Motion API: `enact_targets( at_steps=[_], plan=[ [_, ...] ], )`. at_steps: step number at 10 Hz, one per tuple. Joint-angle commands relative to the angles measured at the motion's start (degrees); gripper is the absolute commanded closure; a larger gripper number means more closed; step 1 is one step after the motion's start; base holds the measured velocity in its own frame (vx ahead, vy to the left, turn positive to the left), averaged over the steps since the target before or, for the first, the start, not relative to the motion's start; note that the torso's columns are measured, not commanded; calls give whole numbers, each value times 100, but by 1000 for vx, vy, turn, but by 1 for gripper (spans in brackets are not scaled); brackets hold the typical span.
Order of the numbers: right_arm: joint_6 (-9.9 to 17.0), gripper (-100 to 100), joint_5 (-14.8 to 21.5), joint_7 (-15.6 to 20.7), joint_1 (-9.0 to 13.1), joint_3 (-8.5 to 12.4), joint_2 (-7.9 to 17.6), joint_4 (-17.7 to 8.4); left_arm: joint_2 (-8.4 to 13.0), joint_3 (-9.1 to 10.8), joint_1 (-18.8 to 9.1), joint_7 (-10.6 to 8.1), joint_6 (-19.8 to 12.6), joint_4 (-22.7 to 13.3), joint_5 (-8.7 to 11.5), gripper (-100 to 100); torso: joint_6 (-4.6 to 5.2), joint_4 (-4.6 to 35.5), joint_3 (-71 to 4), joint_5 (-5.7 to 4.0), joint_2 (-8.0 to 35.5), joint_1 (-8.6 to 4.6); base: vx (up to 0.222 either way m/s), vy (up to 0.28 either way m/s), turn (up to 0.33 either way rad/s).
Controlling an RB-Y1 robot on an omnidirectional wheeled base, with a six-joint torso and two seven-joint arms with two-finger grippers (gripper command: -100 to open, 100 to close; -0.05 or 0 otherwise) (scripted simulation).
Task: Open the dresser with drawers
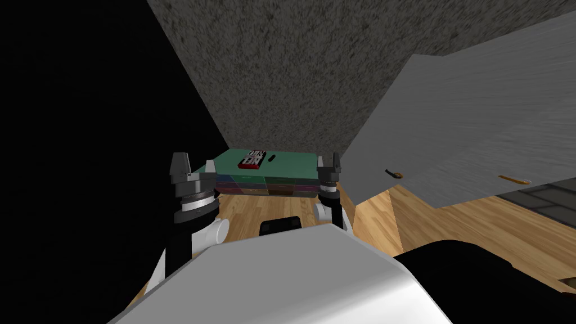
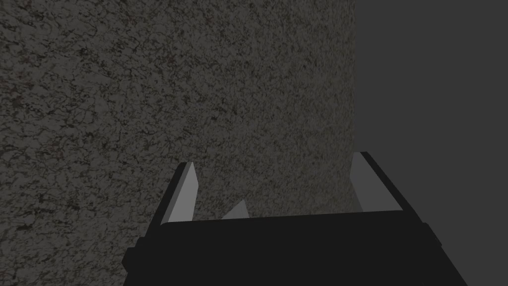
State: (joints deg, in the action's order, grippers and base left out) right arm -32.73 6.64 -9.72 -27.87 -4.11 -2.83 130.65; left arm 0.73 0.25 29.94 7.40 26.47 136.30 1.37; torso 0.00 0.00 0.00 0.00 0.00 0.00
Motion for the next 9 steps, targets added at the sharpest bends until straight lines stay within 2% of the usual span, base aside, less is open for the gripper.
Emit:
enact_targets(
  at_steps=[1,9],
  plan=[
    [0,0,0,0,0,0,0,0,0,0,0,0,0,0,0,0,0,235,-467,0,232,0,0,0,0],
    [-1,0,0,0,0,0,0,2,0,0,0,0,1,2,0,0,0,3537,-7073,0,3539,0,0,0,0]
  ],
)
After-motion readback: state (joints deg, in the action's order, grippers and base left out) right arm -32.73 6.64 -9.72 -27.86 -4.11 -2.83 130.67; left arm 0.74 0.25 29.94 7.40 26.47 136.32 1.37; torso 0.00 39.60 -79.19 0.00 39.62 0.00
